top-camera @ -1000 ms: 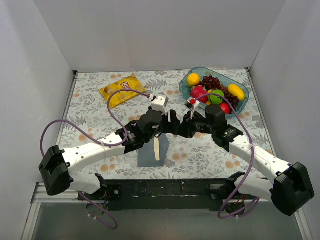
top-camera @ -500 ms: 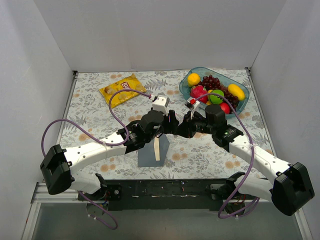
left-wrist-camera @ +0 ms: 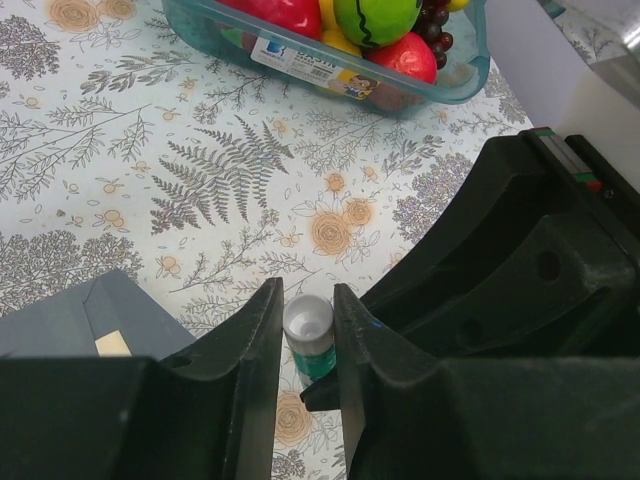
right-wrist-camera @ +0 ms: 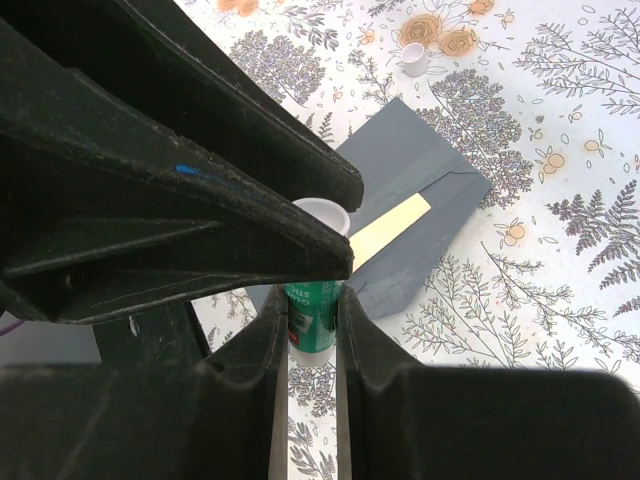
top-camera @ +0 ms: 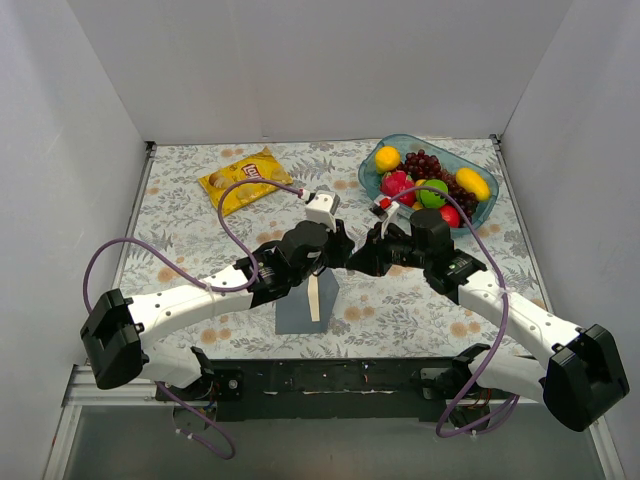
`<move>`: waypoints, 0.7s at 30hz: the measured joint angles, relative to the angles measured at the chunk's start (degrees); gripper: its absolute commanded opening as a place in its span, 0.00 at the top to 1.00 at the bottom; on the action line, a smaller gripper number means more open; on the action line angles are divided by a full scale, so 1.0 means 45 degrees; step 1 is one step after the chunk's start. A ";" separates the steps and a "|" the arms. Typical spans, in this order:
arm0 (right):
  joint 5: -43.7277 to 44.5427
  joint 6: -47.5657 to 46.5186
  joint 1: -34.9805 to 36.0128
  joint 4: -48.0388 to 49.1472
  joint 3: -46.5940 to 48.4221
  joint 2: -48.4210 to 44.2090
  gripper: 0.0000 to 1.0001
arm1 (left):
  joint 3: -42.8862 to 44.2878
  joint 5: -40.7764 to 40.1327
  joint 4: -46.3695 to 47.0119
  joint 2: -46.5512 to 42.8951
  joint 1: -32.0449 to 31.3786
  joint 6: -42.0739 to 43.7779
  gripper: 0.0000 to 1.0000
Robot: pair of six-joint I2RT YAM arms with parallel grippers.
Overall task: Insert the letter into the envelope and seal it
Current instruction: Unscrew the solid glue.
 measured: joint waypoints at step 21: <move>-0.4726 -0.0389 -0.0228 0.1345 -0.0238 -0.1127 0.99 | -0.2035 0.5285 0.2225 -0.3089 0.0316 0.2244 0.97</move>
